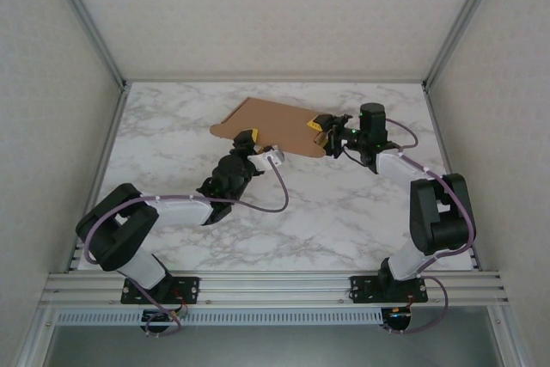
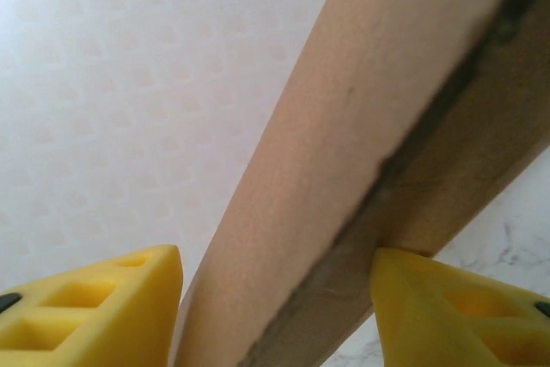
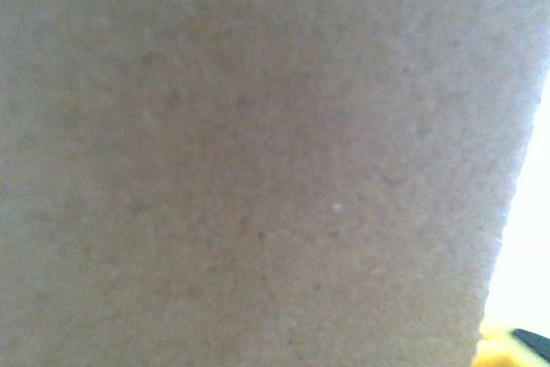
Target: Fold the paper box
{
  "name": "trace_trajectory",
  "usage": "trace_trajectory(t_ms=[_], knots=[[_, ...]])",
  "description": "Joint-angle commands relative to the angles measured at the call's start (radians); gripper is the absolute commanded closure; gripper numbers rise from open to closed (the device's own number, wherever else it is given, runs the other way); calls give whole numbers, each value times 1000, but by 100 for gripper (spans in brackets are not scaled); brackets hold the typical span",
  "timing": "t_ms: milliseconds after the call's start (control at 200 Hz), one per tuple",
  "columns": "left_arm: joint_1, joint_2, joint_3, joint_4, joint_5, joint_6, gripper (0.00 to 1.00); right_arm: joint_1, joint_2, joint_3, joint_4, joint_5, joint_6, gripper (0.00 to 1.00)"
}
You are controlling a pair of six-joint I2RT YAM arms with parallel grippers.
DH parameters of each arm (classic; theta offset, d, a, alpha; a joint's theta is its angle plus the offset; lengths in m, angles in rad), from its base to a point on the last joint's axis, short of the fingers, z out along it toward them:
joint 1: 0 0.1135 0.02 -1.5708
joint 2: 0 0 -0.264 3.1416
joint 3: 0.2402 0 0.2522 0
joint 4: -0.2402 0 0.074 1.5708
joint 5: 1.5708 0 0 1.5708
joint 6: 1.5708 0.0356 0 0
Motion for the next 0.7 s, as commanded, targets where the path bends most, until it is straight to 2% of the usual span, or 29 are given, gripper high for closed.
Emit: trace_trajectory(t_ms=[0, 185, 335, 481, 696], knots=[[8, 28, -6, 58, -93, 73, 39, 26, -42, 19, 48, -99, 47, 48], [0, 49, -18, 87, -75, 158, 30, 29, -48, 19, 80, -110, 80, 47], [0, 58, -11, 98, -74, 204, 29, 30, -59, 26, 61, -119, 67, 46], [0, 22, 21, -26, -14, 178, 32, 31, -62, 23, 54, -132, 56, 46], [0, -34, 49, -179, 31, 153, 43, 30, -69, 37, 8, -145, 12, 45]])
